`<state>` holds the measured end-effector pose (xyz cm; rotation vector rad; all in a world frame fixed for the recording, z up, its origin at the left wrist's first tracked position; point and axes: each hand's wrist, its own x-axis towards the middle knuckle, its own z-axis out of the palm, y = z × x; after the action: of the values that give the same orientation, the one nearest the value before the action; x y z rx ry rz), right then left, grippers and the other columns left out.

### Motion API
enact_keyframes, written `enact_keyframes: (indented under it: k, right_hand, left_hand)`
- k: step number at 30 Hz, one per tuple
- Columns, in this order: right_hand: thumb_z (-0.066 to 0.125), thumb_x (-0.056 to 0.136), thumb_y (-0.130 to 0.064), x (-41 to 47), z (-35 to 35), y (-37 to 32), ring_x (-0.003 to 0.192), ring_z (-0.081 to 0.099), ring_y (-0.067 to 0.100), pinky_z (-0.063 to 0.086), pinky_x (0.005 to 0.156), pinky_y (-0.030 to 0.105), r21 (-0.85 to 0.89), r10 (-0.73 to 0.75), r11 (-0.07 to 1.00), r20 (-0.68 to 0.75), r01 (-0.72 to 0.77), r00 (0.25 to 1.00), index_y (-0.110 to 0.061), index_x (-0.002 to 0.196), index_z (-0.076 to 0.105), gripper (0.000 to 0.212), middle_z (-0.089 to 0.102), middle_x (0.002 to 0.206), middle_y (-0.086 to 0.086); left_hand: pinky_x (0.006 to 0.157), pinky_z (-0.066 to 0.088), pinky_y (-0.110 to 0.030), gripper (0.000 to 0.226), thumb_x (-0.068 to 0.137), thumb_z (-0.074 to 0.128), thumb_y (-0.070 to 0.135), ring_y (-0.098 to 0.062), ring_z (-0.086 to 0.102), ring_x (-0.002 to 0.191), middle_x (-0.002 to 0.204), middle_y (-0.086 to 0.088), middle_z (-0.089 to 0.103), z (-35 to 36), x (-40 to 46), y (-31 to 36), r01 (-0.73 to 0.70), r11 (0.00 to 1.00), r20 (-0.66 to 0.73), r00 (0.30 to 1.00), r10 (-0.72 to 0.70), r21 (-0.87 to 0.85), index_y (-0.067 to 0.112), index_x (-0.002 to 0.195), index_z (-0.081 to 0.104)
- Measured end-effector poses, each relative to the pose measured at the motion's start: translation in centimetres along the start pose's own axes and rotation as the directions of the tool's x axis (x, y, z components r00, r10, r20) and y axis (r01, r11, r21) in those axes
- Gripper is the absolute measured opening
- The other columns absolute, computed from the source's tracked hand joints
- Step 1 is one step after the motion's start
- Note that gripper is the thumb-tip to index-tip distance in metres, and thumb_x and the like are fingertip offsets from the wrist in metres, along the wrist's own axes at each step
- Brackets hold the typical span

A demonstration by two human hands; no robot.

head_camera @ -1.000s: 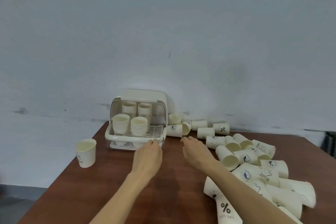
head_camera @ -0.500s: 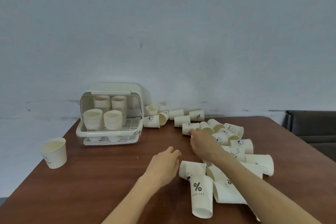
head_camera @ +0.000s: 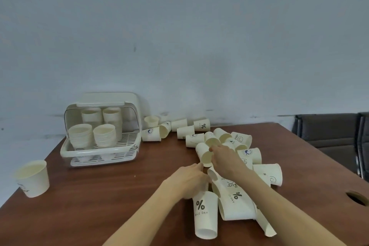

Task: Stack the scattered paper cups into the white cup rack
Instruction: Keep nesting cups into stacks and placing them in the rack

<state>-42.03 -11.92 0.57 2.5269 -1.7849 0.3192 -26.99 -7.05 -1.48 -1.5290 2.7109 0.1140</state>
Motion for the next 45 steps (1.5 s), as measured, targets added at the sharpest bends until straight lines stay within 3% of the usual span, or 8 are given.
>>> enact_keyframes:
  k: [3,8,14,22,26,37,45]
  right_hand:
    - [0.040,0.093,-0.012,0.2,0.3,0.1,0.104,0.058,0.030,0.047,0.081,0.039,-0.017,-0.003,1.000,0.005,0.003,1.000,-0.012,0.120,0.054,0.031,0.059,0.119,0.009]
    - [0.038,0.095,-0.013,0.3,0.5,-0.2,0.108,0.056,0.030,0.046,0.082,0.038,-0.019,-0.002,1.000,0.012,0.002,1.000,-0.012,0.123,0.053,0.032,0.058,0.120,0.009]
    - [0.038,0.092,-0.012,0.5,1.1,-0.9,0.106,0.057,0.031,0.048,0.087,0.044,0.006,-0.006,1.000,0.029,0.006,1.000,-0.012,0.122,0.053,0.033,0.059,0.116,0.010]
    - [0.037,0.094,-0.014,0.6,1.7,-1.9,0.111,0.055,0.029,0.046,0.087,0.040,0.001,-0.040,0.999,0.025,0.040,0.999,-0.016,0.130,0.049,0.038,0.057,0.121,0.007]
    - [0.037,0.095,-0.015,0.6,2.0,-2.3,0.113,0.053,0.027,0.044,0.086,0.038,-0.011,-0.043,0.999,0.021,0.043,0.999,-0.016,0.131,0.049,0.038,0.057,0.123,0.007]
    - [0.040,0.094,-0.014,1.2,2.7,-1.9,0.112,0.054,0.026,0.046,0.087,0.038,0.046,-0.013,0.999,0.022,0.012,1.000,-0.015,0.130,0.051,0.037,0.058,0.122,0.007]
    - [0.039,0.089,-0.007,3.6,3.2,-0.8,0.102,0.059,0.029,0.048,0.082,0.039,0.136,0.123,0.984,-0.078,-0.111,0.989,-0.011,0.116,0.057,0.033,0.061,0.115,0.006]
  left_hand:
    - [0.075,0.039,-0.037,0.047,0.085,0.062,0.021,-0.025,0.045,0.108,0.114,-0.007,0.041,-0.5,0.1,-0.5,0.032,0.999,0.030,0.999,-0.033,0.030,0.024,0.130,0.048]
    - [0.070,0.039,-0.037,0.041,0.084,0.053,0.002,-0.025,0.046,0.108,0.114,-0.007,0.042,-1.0,-0.4,-2.0,0.099,0.988,-0.005,0.995,-0.099,0.115,0.019,0.122,0.050]
    - [0.066,0.035,-0.034,0.042,0.086,0.047,0.001,-0.023,0.048,0.108,0.116,-0.004,0.045,-1.2,-1.3,-4.1,0.190,0.977,-0.117,0.977,-0.179,0.091,0.020,0.124,0.047]
    - [0.065,0.034,-0.033,0.025,0.092,0.047,0.010,-0.023,0.047,0.105,0.113,-0.004,0.045,-0.5,-2.9,-4.7,0.354,0.935,-0.280,0.901,-0.332,0.032,0.017,0.116,0.048]
    - [0.064,0.032,-0.033,0.026,0.088,0.049,0.004,-0.024,0.048,0.103,0.112,-0.006,0.046,-0.1,-3.4,-4.7,0.426,0.905,-0.305,0.865,-0.399,0.023,0.016,0.111,0.049]
    - [0.069,0.035,-0.031,0.033,0.089,0.050,0.006,-0.023,0.047,0.110,0.120,-0.005,0.046,1.4,-3.0,-4.4,0.480,0.877,-0.289,0.840,-0.459,0.003,0.019,0.119,0.053]
    - [0.074,0.039,-0.031,0.032,0.092,0.044,0.004,-0.023,0.045,0.111,0.125,-0.007,0.043,1.3,-1.4,-3.9,0.485,0.874,-0.313,0.826,-0.469,-0.029,0.017,0.120,0.050]
